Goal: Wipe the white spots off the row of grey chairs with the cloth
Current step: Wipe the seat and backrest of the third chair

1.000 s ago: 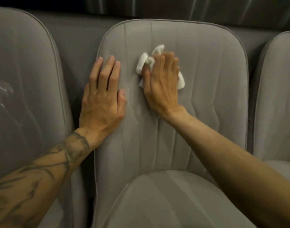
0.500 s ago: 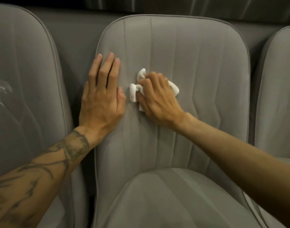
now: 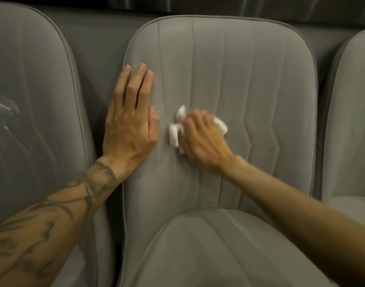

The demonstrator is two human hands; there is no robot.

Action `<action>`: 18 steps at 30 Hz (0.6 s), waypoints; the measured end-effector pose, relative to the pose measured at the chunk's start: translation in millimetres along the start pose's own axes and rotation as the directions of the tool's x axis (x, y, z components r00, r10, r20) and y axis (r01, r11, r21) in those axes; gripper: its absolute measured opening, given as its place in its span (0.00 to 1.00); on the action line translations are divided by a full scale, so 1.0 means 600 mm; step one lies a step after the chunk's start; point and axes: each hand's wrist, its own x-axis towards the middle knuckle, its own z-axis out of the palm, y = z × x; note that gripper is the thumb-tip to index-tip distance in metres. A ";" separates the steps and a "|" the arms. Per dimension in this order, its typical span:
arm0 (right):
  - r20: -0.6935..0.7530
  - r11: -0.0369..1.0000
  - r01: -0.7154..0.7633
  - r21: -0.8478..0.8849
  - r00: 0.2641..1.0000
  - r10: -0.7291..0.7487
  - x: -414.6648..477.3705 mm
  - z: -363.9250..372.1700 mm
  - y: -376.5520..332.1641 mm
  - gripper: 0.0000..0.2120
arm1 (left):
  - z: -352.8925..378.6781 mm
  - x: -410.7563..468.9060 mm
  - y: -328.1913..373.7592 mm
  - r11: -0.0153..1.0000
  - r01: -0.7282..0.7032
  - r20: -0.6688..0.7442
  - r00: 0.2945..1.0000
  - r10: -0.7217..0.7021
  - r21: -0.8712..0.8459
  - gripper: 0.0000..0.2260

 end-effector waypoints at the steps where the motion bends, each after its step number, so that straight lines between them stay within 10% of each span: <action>1: -0.081 0.997 -0.058 -0.048 0.995 0.054 0.032 -0.004 0.019 0.14 | 0.000 0.000 -0.001 1.000 -0.002 -0.002 1.000 0.002 0.000 0.29; 6: -0.265 0.927 -0.375 -0.002 0.894 0.362 0.069 0.007 0.012 0.18 | 0.002 0.000 0.001 1.000 -0.001 -0.004 1.000 0.001 0.004 0.29; 14: 0.090 0.996 0.010 0.083 0.996 -0.017 -0.085 0.031 -0.040 0.14 | 0.002 0.000 0.001 1.000 -0.007 -0.021 1.000 0.007 0.022 0.29; 18: -0.155 0.937 -0.327 0.120 0.926 0.343 -0.026 0.044 -0.034 0.15 | 0.006 0.001 -0.001 1.000 -0.016 -0.035 0.999 0.016 0.007 0.29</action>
